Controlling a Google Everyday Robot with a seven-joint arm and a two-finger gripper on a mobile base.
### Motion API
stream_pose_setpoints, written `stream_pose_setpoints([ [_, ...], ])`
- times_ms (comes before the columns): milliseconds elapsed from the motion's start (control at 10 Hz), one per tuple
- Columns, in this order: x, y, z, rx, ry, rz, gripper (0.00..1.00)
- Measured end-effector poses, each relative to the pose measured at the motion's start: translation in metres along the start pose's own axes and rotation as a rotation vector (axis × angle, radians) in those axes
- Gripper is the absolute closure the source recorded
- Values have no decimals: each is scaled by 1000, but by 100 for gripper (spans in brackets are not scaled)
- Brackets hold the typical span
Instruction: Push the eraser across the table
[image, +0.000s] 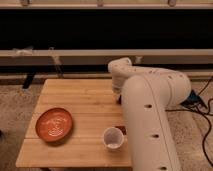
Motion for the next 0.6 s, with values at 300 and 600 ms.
stream_pose_setpoints([
  [300,6,-1,-22,14,-46,-53,99],
  [600,-22,5,-64,16,-198,-323,74],
])
